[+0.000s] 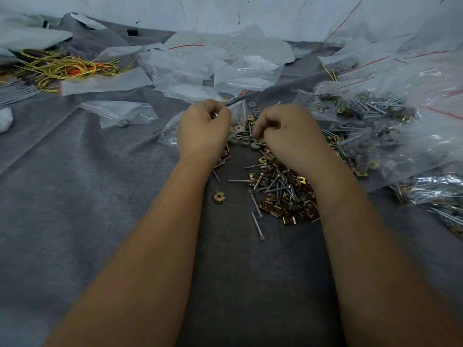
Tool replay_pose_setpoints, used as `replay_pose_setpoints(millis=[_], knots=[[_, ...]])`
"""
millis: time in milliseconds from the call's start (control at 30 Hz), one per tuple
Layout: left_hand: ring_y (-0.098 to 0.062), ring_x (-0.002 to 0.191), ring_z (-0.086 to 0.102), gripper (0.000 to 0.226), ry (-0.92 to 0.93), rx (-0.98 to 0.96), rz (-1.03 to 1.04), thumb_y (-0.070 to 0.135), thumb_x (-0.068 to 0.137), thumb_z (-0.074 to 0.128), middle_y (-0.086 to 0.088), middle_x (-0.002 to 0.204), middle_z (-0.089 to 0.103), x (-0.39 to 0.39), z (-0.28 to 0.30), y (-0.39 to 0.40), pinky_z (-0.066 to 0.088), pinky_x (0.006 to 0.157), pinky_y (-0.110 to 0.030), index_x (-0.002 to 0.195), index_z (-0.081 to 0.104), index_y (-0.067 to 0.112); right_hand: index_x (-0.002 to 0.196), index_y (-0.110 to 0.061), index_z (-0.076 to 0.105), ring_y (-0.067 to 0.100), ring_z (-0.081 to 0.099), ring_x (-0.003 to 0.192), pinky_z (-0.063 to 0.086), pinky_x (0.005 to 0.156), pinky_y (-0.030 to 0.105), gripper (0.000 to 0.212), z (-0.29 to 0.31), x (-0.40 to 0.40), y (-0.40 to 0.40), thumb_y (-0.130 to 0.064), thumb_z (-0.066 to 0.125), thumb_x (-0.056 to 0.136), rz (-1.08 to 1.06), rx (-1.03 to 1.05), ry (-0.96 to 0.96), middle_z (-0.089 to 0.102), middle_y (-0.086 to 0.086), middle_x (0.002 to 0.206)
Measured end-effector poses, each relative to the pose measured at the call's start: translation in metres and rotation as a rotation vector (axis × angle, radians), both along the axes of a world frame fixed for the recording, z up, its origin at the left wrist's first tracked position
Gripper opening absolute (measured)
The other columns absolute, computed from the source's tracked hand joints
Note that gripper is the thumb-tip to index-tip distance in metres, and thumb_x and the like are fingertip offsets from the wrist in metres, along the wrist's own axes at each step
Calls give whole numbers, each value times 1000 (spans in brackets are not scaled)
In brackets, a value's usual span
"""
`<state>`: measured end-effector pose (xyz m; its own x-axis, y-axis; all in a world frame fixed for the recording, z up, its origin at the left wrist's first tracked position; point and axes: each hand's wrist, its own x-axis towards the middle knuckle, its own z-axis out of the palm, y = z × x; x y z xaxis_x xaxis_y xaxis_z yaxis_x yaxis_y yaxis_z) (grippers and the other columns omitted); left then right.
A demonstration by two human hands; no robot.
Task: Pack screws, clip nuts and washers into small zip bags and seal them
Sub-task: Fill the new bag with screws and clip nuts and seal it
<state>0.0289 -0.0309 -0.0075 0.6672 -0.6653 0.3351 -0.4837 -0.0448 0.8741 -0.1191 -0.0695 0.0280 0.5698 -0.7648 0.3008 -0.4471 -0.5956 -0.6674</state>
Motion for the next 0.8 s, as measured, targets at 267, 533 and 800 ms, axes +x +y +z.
replay_pose_setpoints(millis=[267, 533, 800], knots=[[-3, 39, 40, 21, 6, 5, -2, 22, 85, 53, 16, 39, 46, 0, 0, -1, 30, 49, -24, 80, 73, 17, 79, -30, 75, -3, 64, 70, 46, 56, 11, 46, 7, -8, -6, 7, 47, 79, 135, 190, 310, 72, -14, 75], [-3, 38, 38, 20, 30, -31, 9, 21, 84, 54, 16, 39, 46, 1, -2, -2, 29, 49, -24, 78, 72, 18, 84, -33, 72, -4, 55, 72, 37, 56, 7, 38, 0, -7, -8, 0, 54, 82, 80, 29, 283, 62, -17, 81], [-3, 37, 37, 20, 52, -30, 14, 21, 83, 53, 14, 38, 44, 1, -1, -2, 27, 49, -24, 78, 72, 16, 95, -29, 75, 15, 56, 89, 37, 74, 26, 16, -10, 7, -3, -37, 72, 81, 114, -214, 434, 57, -10, 81]])
